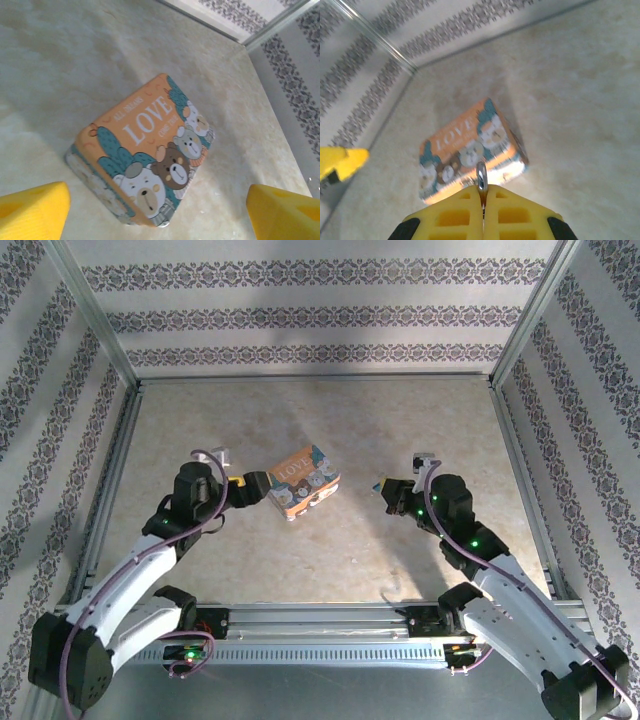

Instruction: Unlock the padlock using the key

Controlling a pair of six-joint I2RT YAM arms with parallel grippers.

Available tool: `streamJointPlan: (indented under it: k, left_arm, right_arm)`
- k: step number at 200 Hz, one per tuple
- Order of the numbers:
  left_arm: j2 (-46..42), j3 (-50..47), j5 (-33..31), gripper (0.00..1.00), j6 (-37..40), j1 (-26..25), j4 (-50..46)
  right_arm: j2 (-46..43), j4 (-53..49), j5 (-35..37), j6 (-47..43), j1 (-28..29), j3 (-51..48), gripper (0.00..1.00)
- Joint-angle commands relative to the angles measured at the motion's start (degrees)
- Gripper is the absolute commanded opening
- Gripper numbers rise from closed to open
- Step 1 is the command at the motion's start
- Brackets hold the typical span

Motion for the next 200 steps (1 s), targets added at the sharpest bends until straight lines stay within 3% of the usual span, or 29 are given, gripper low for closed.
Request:
streamJointPlan:
  k: [1, 39, 82, 129, 200]
  left_arm:
    - [-5.35, -1.98, -5.39, 0.94, 1.66, 0.74, -3.75]
    - [-12.02, -5.52, -8.99, 0.98, 2.01, 0.84, -6.45]
    - [-14.65, -7.78, -10.6, 0.99, 0.87, 0.86, -6.79]
    - [-14.75, -6.58, -10.74, 0.99, 2.04, 0.87, -7.58]
    - [-16.15, -6.39, -12.44, 1.0, 2.31, 0.91, -8.76]
  right_arm:
    - [-0.43, -16.91, -2.21, -7.06, -0.44, 5.54, 0.0]
    - [1.75, -29.45, -7.36, -10.34, -0.9, 11.44, 0.0]
    - [4.31, -37.09, -13.22, -10.01, -0.88, 12.02, 0.0]
    - [3.67, -37.62, -13.09, -7.84, -0.35, 9.87, 0.0]
    - [10.64, -37.12, -11.73, -6.33, 3.27, 9.23, 0.0]
